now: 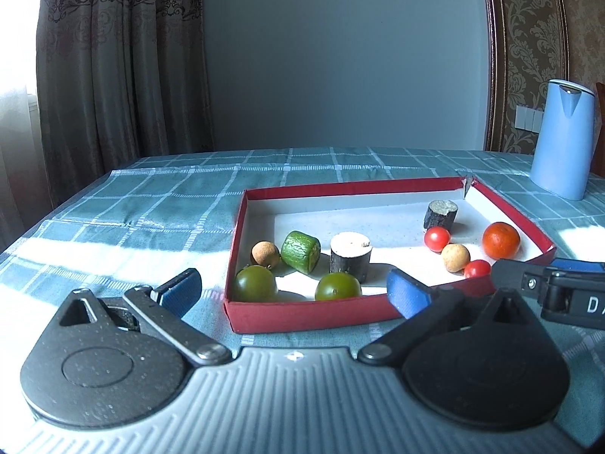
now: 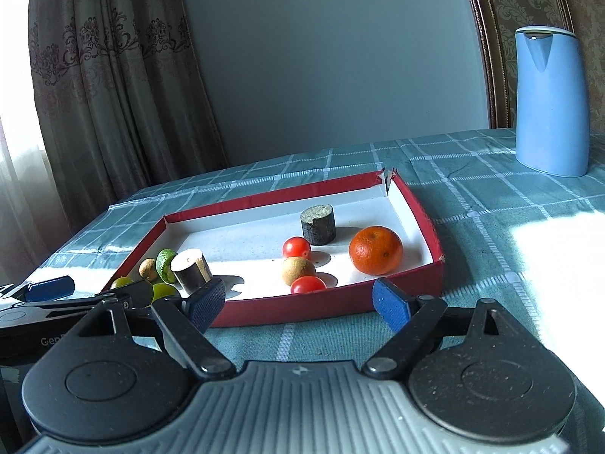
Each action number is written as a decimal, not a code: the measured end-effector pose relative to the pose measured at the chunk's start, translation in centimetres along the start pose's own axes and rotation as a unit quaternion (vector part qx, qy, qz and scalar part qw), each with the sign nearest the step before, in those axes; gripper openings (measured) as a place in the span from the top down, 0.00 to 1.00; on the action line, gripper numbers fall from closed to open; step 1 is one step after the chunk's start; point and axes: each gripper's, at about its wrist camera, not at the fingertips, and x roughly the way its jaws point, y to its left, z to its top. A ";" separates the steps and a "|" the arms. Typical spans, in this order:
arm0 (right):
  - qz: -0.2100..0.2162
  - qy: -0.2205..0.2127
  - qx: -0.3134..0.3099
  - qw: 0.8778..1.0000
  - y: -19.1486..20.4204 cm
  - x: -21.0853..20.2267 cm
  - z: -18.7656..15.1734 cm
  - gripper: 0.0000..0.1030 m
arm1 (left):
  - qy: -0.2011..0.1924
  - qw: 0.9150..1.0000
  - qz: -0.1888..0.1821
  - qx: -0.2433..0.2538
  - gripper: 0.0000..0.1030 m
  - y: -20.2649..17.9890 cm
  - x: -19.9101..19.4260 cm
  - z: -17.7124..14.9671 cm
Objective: Organize fruits
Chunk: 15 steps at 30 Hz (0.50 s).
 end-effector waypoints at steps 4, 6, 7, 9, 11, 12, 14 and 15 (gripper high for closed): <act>-0.010 0.008 -0.004 1.000 -0.1 0.0 -0.4 0.17 | -0.003 1.000 0.002 -0.008 0.00 0.3 -0.2 0.0; -0.013 0.013 -0.004 1.000 -0.1 0.2 -0.4 0.17 | -0.005 1.000 0.008 -0.009 0.00 0.3 -0.2 0.0; -0.015 0.017 -0.004 1.000 -0.1 0.4 -0.5 0.17 | -0.007 1.000 0.009 -0.007 0.00 0.3 -0.3 0.0; -0.020 0.029 -0.005 0.999 -0.1 0.8 -0.6 0.17 | -0.010 1.000 0.008 -0.005 0.00 0.3 -0.4 0.0; -0.021 0.038 -0.004 0.999 -0.2 1.1 -0.8 0.17 | -0.010 1.000 0.008 -0.001 0.00 0.1 -0.4 -0.1; -0.022 0.040 -0.004 0.999 -0.2 1.1 -0.8 0.17 | -0.010 1.000 0.007 0.002 0.00 0.0 -0.4 -0.1; -0.022 0.040 -0.005 0.999 -0.2 1.1 -0.9 0.17 | -0.010 1.000 0.007 0.006 0.00 -0.1 -0.4 -0.1; -0.023 0.040 -0.005 0.999 -0.2 1.1 -0.9 0.17 | -0.012 1.000 0.008 0.008 0.00 -0.2 -0.4 -0.2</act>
